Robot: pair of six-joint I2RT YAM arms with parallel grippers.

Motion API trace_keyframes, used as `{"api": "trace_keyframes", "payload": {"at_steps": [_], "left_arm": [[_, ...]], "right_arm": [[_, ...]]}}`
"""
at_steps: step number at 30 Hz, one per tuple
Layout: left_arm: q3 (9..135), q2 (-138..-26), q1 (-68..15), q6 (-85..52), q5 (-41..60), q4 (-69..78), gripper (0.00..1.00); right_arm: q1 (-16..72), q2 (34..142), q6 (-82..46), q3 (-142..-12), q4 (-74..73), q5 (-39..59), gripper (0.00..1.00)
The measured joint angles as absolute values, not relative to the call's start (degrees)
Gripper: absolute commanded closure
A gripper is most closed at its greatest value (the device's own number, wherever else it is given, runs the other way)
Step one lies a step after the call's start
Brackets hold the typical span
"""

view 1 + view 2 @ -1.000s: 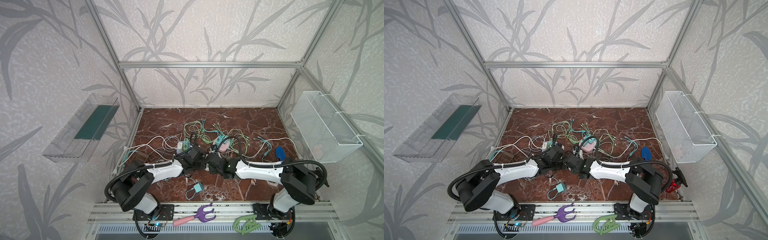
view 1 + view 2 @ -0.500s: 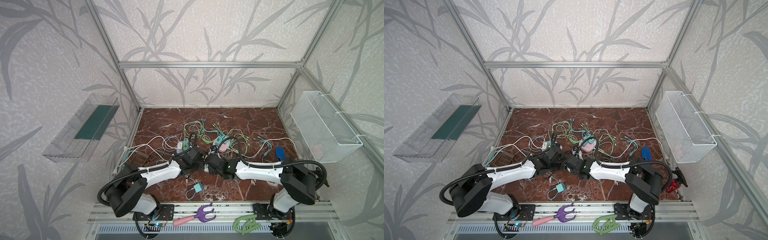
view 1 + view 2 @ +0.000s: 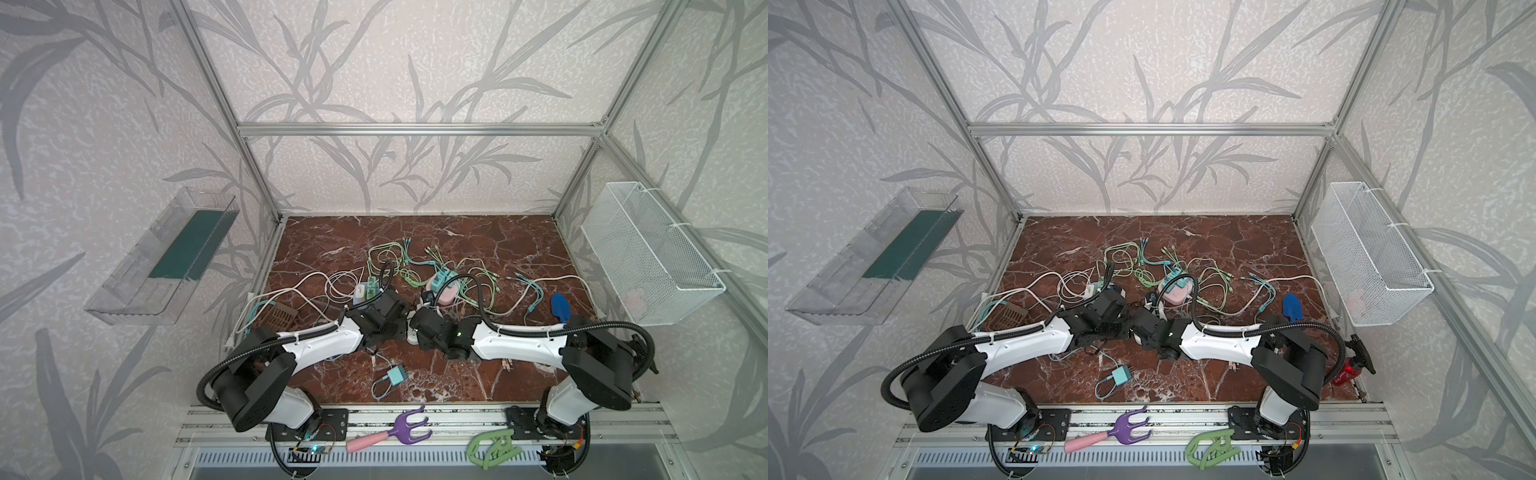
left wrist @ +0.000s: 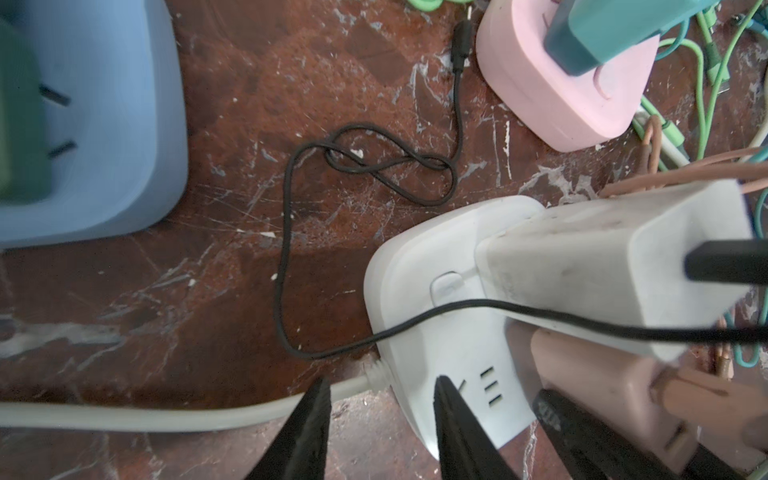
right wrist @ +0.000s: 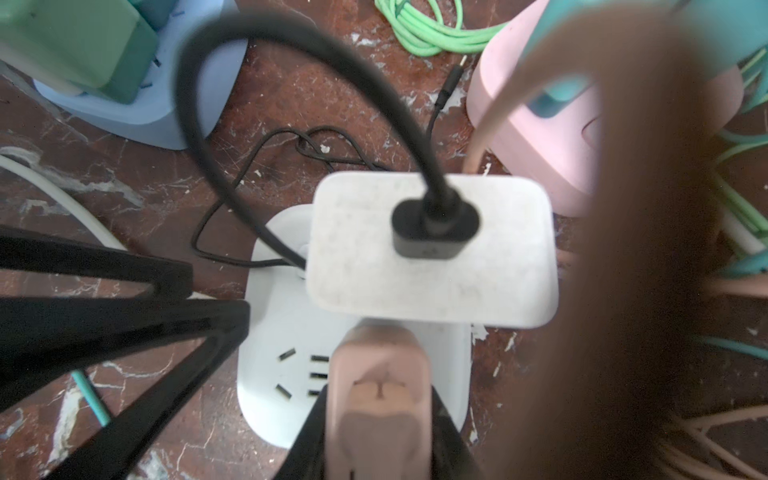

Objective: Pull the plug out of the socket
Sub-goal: 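Close the right gripper on the pink adapter while the left gripper holds the strip, then pull the pink adapter out of the white strip with the right gripper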

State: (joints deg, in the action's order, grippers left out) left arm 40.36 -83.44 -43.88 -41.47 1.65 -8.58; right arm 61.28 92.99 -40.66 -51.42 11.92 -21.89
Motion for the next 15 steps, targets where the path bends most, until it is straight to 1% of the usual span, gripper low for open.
{"api": "trace_keyframes", "payload": {"at_steps": [15], "left_arm": [[42.3, -88.1, -43.3, -41.1, 4.2, -5.3, 0.57]], "right_arm": [[61.2, 92.8, -40.6, -51.1, 11.1, -20.9, 0.84]]}}
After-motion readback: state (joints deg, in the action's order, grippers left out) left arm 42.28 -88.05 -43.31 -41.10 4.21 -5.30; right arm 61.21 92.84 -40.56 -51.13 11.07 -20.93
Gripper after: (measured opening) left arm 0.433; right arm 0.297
